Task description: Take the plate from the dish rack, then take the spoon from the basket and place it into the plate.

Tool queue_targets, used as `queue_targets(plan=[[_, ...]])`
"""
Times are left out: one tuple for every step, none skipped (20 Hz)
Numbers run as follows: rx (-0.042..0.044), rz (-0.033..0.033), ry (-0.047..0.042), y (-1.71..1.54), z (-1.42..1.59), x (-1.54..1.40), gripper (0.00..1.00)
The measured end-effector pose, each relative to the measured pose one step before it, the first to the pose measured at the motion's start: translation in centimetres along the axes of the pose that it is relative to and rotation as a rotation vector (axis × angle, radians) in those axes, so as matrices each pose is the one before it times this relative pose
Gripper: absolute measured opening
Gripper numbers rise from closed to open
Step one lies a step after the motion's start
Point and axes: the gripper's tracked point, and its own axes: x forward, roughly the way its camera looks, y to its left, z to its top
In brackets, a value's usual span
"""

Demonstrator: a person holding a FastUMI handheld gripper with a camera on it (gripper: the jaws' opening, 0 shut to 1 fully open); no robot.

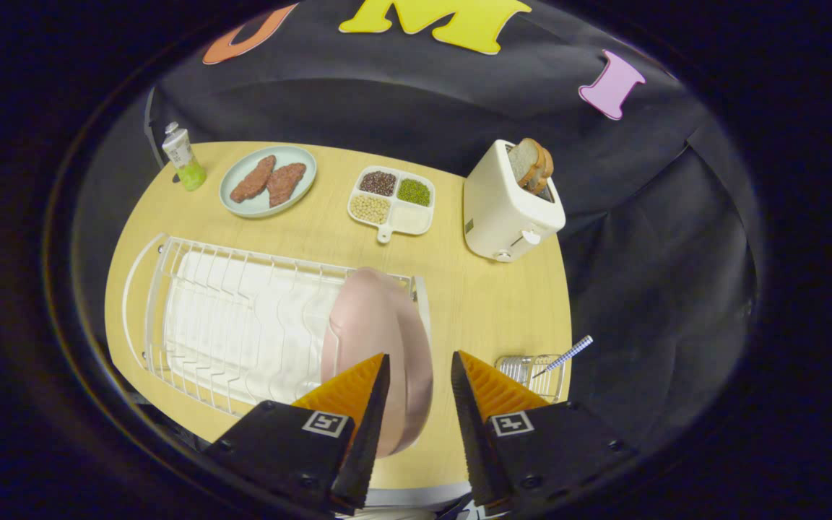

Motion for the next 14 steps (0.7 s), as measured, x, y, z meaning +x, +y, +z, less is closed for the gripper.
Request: queue_targets(plan=[[-0.00014,-0.04622,0.01492,-0.152,-0.21,0.287,0.52],[-0.00964,-0.04247,0.00445,-0.016,0.034,-0.102,0.28],[-0.00169,-0.03375,-0.00818,0.123,-0.064,-0.276,0.24],[0.01046,-0.02482,-0.00645,0.336,-0.024,-0.378,0.2],[0.01315,-0.02215,-0.0018,0.414,-0.185,-0.334,0.19],[-0.00373,-0.02671,-0.00695,0.34,-0.029,-0.327,0.17],[-0.00656,-0.03078,-0.01115,0.104,-0.059,-0.432,0.16],[0.00193,-0.0222,-0.01369,0.338,0.035,-0.462,0.15],[-0.00019,-0.0246,-0.01078,0.15,-0.04,-0.335,0.15],[0.01025,-0.02011,-0.00753,0.098,0.065,-0.348,0.14],[0.01199,-0.02309,-0.01047,-0.075,0.081,-0.174,0.13],[0.01254,-0.02945,-0.01152,-0.25,0.127,-0.284,0.12],[0.01307,-0.02647,-0.01825,-0.391,0.269,-0.338,0.12],[0.01093,-0.02384,-0.01409,-0.289,0.179,-0.381,0.12]])
